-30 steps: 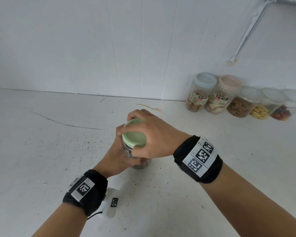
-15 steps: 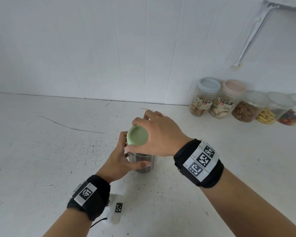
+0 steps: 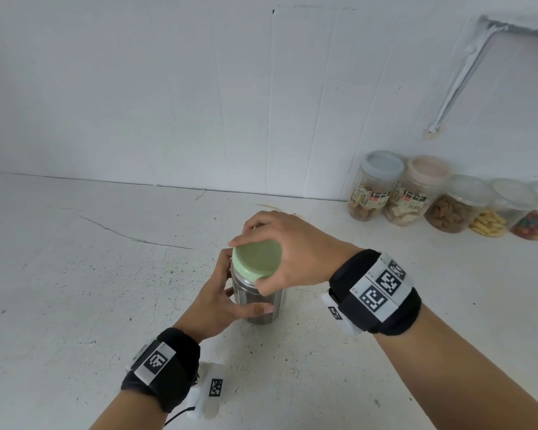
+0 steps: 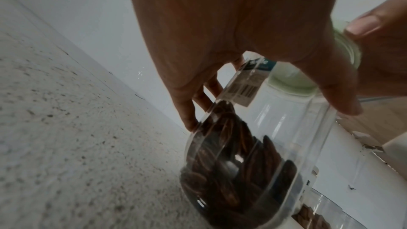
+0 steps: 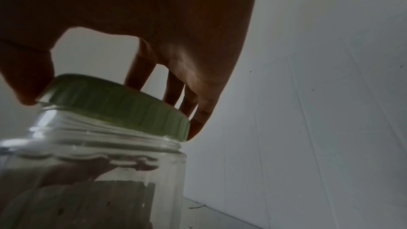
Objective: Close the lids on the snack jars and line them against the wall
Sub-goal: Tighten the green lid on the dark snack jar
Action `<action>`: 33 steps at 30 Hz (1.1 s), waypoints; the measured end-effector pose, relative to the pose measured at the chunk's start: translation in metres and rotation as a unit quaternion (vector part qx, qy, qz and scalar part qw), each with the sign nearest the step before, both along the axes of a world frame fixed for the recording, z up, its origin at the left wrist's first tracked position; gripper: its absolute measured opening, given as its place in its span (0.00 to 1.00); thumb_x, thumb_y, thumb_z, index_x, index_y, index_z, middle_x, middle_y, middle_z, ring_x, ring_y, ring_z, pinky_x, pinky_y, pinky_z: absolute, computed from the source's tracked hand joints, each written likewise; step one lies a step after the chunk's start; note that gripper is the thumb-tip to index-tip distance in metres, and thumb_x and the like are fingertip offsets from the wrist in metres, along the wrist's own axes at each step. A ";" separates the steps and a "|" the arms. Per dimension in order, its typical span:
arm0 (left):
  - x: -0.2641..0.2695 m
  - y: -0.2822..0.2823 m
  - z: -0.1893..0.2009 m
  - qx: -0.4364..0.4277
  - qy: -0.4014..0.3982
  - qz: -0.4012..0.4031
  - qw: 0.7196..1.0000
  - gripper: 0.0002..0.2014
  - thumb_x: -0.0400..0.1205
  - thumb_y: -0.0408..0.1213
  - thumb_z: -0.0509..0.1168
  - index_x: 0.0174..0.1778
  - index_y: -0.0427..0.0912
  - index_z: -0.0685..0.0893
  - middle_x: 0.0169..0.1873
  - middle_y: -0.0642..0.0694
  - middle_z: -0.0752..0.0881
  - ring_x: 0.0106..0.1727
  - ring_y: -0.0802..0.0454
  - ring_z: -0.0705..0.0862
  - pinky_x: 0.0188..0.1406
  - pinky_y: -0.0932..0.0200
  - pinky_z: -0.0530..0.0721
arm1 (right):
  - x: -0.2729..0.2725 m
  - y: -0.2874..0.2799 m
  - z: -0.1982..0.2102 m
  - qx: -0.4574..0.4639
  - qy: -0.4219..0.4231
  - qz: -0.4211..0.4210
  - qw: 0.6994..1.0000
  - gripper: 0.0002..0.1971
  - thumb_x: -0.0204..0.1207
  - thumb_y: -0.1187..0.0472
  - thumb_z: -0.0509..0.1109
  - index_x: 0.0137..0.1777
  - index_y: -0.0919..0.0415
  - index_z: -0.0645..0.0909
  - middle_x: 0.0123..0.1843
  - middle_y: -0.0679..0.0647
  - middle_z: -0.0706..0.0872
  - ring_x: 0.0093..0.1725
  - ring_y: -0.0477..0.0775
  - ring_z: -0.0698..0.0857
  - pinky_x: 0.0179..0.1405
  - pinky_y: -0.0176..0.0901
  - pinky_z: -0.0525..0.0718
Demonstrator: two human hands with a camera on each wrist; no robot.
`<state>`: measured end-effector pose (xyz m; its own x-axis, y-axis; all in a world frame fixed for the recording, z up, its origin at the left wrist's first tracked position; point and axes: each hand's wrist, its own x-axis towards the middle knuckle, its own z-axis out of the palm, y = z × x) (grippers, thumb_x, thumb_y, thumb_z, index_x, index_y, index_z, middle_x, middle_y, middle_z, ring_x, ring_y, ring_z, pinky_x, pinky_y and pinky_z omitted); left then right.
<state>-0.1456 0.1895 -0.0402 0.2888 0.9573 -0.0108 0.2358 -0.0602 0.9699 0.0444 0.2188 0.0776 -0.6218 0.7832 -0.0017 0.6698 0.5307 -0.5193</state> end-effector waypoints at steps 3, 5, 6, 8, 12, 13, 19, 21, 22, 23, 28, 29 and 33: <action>0.000 0.000 0.000 0.002 0.004 0.002 1.000 0.50 0.67 0.33 0.87 0.70 0.76 0.62 0.63 0.78 0.80 0.67 0.74 0.80 0.61 0.72 0.80 | -0.006 -0.001 -0.001 0.004 -0.024 0.000 1.000 0.34 0.63 0.50 0.85 0.73 0.40 0.83 0.67 0.40 0.78 0.66 0.43 0.75 0.63 0.33 0.71; 0.000 0.000 0.000 0.003 0.007 0.000 1.000 0.51 0.67 0.32 0.87 0.70 0.77 0.61 0.62 0.80 0.79 0.67 0.77 0.78 0.60 0.75 0.80 | -0.008 0.001 0.004 0.004 -0.050 0.022 0.998 0.35 0.62 0.51 0.85 0.73 0.41 0.83 0.67 0.40 0.79 0.66 0.44 0.75 0.67 0.41 0.74; 0.000 0.000 0.000 0.002 0.008 0.000 1.000 0.50 0.67 0.32 0.87 0.69 0.76 0.61 0.61 0.82 0.79 0.67 0.78 0.78 0.60 0.75 0.80 | -0.009 0.001 0.006 -0.001 -0.064 0.041 0.997 0.35 0.62 0.52 0.85 0.73 0.41 0.83 0.68 0.40 0.78 0.67 0.44 0.75 0.67 0.43 0.75; 0.001 0.000 0.000 0.002 0.011 0.001 1.000 0.50 0.67 0.32 0.86 0.68 0.76 0.62 0.60 0.83 0.78 0.66 0.80 0.78 0.60 0.75 0.80 | -0.008 0.002 0.009 -0.005 -0.077 0.060 0.995 0.36 0.61 0.53 0.85 0.72 0.42 0.84 0.68 0.40 0.78 0.67 0.44 0.75 0.67 0.45 0.76; 0.001 0.002 -0.001 -0.002 0.010 0.000 1.000 0.49 0.67 0.34 0.88 0.72 0.71 0.65 0.64 0.73 0.79 0.70 0.68 0.79 0.69 0.61 0.81 | -0.007 0.002 0.003 0.036 -0.054 0.013 0.998 0.33 0.62 0.43 0.85 0.70 0.45 0.83 0.60 0.44 0.79 0.60 0.47 0.75 0.59 0.44 0.78; 0.002 0.002 -0.002 -0.005 0.006 0.000 1.000 0.47 0.66 0.35 0.89 0.73 0.65 0.67 0.64 0.69 0.81 0.70 0.63 0.81 0.71 0.55 0.82 | -0.007 0.001 0.001 0.051 -0.063 -0.009 0.997 0.33 0.63 0.37 0.84 0.68 0.45 0.83 0.58 0.45 0.79 0.59 0.48 0.75 0.55 0.44 0.77; 0.004 0.001 -0.002 -0.001 0.013 0.004 1.000 0.47 0.65 0.39 0.88 0.73 0.67 0.65 0.63 0.73 0.80 0.70 0.70 0.79 0.67 0.64 0.82 | -0.003 0.004 0.001 0.085 -0.122 -0.130 0.980 0.36 0.70 0.17 0.58 0.52 0.51 0.78 0.46 0.46 0.79 0.44 0.50 0.80 0.45 0.49 0.78; 0.003 0.002 -0.003 -0.001 0.012 0.006 1.000 0.47 0.66 0.37 0.88 0.73 0.64 0.66 0.64 0.70 0.81 0.71 0.66 0.80 0.70 0.60 0.82 | 0.004 0.007 0.001 0.057 -0.081 -0.091 0.991 0.34 0.70 0.20 0.64 0.62 0.46 0.80 0.58 0.44 0.81 0.59 0.50 0.80 0.60 0.50 0.80; 0.003 0.002 -0.004 0.000 0.008 0.007 1.000 0.47 0.66 0.35 0.89 0.74 0.61 0.67 0.64 0.68 0.81 0.72 0.63 0.80 0.71 0.57 0.82 | 0.007 0.008 0.002 0.028 -0.059 -0.049 0.997 0.34 0.70 0.24 0.70 0.70 0.41 0.78 0.68 0.43 0.79 0.69 0.49 0.76 0.70 0.50 0.77; 0.002 0.002 -0.004 -0.001 0.007 0.008 1.000 0.47 0.66 0.34 0.89 0.74 0.60 0.67 0.64 0.67 0.81 0.72 0.62 0.80 0.72 0.55 0.82 | 0.008 0.007 0.004 -0.004 -0.041 -0.004 0.999 0.34 0.70 0.29 0.76 0.74 0.37 0.76 0.76 0.41 0.75 0.77 0.48 0.71 0.77 0.48 0.71; 0.003 0.002 -0.003 0.002 0.006 0.010 1.000 0.45 0.65 0.32 0.88 0.71 0.55 0.69 0.61 0.69 0.82 0.67 0.64 0.82 0.67 0.57 0.83 | 0.003 0.003 0.002 -0.008 -0.027 -0.005 1.000 0.22 0.71 0.39 0.80 0.64 0.39 0.86 0.63 0.40 0.82 0.63 0.45 0.79 0.61 0.40 0.75; 0.003 0.002 -0.002 0.002 0.005 0.011 1.000 0.44 0.65 0.32 0.88 0.71 0.55 0.69 0.61 0.68 0.82 0.66 0.64 0.82 0.65 0.59 0.82 | 0.000 0.003 0.000 0.034 -0.049 -0.045 0.997 0.21 0.71 0.33 0.77 0.61 0.40 0.85 0.55 0.42 0.82 0.56 0.47 0.81 0.53 0.43 0.76; 0.003 0.001 -0.001 0.006 0.001 0.009 1.000 0.44 0.65 0.34 0.88 0.71 0.56 0.69 0.62 0.67 0.82 0.67 0.64 0.82 0.63 0.63 0.82 | 0.002 0.003 -0.006 0.117 -0.063 -0.162 0.978 0.29 0.67 0.22 0.70 0.50 0.47 0.80 0.42 0.43 0.78 0.41 0.46 0.78 0.41 0.46 0.73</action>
